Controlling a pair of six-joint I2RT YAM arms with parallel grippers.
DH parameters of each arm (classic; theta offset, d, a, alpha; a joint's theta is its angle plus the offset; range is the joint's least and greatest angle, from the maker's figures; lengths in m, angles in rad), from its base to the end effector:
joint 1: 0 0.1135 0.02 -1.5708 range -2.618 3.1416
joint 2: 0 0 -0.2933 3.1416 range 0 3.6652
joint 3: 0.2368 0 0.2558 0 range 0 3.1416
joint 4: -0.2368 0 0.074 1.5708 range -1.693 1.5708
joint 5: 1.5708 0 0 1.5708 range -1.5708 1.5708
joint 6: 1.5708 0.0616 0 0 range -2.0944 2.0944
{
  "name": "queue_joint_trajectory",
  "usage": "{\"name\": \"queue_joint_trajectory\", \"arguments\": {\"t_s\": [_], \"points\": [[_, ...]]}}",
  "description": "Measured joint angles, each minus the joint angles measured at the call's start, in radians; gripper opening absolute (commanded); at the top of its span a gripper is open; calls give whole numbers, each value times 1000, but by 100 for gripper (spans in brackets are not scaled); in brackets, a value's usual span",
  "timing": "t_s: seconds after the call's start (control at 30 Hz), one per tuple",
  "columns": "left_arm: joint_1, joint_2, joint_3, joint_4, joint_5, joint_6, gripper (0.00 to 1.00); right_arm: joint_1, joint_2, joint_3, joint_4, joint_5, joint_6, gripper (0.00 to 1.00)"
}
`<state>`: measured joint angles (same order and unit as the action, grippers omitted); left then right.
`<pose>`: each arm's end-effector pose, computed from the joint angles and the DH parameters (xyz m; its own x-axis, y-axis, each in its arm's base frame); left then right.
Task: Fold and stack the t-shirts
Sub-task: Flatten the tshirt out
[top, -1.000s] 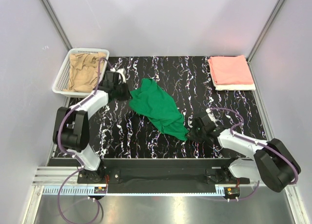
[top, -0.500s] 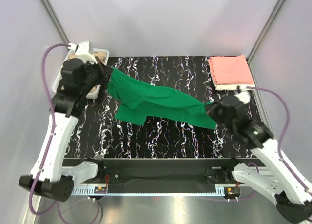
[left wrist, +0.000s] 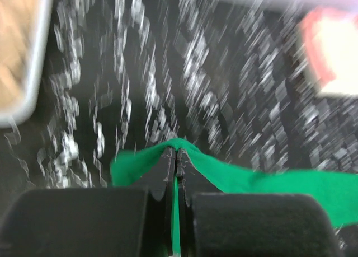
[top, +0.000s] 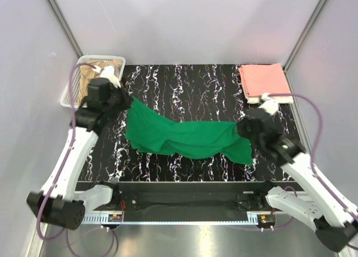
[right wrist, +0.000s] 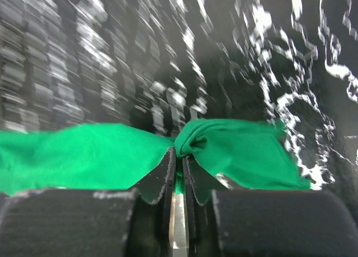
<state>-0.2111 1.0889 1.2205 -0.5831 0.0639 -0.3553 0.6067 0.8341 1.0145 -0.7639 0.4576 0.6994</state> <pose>0.2383 -0.0551 0.4064 -0.4923 -0.2495 -0.8339 0.1003 0.9354 -0.3391 0.1508 0.0715 0.3632 -0.4806 0.3694 -0.7953 0.1318 0.9271 0.3510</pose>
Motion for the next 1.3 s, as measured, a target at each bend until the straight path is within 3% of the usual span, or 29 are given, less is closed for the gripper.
{"name": "queue_joint_trajectory", "arguments": {"t_s": [0.13,0.23,0.47,0.53,0.6,0.63,0.7,0.8,0.93,1.1,1.3], "points": [[5,140,-133,38,51,-16,0,-5,138,-119,77,-28,-47,12],[12,263,-153,87,85,-28,0,-32,240,-135,119,-56,-86,13],[54,617,22,184,167,-40,6,-189,452,-121,252,-151,-156,13],[59,707,97,182,177,-32,16,-224,513,-110,270,-176,-169,13],[60,775,175,167,181,-16,39,-246,563,-89,276,-192,-181,20],[60,798,212,151,182,-9,38,-253,582,-78,281,-200,-186,34],[60,820,269,121,171,4,38,-256,596,-61,288,-217,-196,43],[56,753,208,127,79,3,45,-256,592,-46,291,-237,-198,48],[66,504,-106,193,-30,-50,47,-256,549,-46,285,-261,-168,51],[80,278,-386,315,-48,-163,43,-256,445,-69,287,-323,-121,53],[81,161,-615,420,-78,-286,45,-256,357,-116,285,-372,-99,54]]}}
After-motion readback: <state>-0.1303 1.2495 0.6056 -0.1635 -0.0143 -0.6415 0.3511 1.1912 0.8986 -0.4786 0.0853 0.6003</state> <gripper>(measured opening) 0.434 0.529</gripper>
